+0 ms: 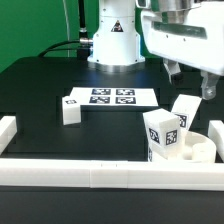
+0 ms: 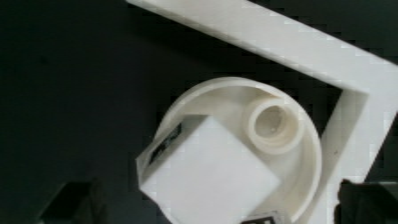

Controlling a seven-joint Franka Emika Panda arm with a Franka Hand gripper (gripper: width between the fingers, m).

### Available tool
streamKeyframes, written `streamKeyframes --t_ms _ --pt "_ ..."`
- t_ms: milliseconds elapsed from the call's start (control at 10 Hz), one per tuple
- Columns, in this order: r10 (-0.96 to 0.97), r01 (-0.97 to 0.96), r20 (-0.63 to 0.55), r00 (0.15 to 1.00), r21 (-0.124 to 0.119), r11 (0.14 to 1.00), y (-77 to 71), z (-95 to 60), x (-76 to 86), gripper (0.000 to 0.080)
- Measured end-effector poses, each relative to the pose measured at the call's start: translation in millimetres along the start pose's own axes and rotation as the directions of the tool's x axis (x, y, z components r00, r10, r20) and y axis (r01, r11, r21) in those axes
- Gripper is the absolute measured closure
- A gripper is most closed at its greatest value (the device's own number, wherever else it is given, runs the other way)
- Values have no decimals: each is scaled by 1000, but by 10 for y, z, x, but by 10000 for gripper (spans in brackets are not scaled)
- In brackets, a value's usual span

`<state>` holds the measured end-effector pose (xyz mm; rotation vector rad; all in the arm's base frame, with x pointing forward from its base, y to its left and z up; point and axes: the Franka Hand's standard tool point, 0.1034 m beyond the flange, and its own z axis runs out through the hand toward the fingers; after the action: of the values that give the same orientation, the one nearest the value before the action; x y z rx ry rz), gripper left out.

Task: Assemble stool

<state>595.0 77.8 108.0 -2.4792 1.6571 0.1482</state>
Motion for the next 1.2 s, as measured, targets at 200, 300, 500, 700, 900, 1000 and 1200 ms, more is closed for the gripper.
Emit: streamKeyframes --t_ms 200,300,500,700,900,1000,1200 --pt "-202 202 -8 979 -6 979 -10 -11 12 150" --pt "-286 285 -7 958 -7 958 -9 -11 14 150" --pt "-456 456 -10 890 -15 890 -7 -11 16 150" --pt "-693 690 -21 721 -75 720 -4 -1 -12 150" --pt "-844 839 -10 536 -105 534 -33 -18 -32 150" --pt "-881 876 -4 472 -108 470 -42 -17 -46 150" --pt "-931 926 9 366 -109 363 -30 -19 -18 150"
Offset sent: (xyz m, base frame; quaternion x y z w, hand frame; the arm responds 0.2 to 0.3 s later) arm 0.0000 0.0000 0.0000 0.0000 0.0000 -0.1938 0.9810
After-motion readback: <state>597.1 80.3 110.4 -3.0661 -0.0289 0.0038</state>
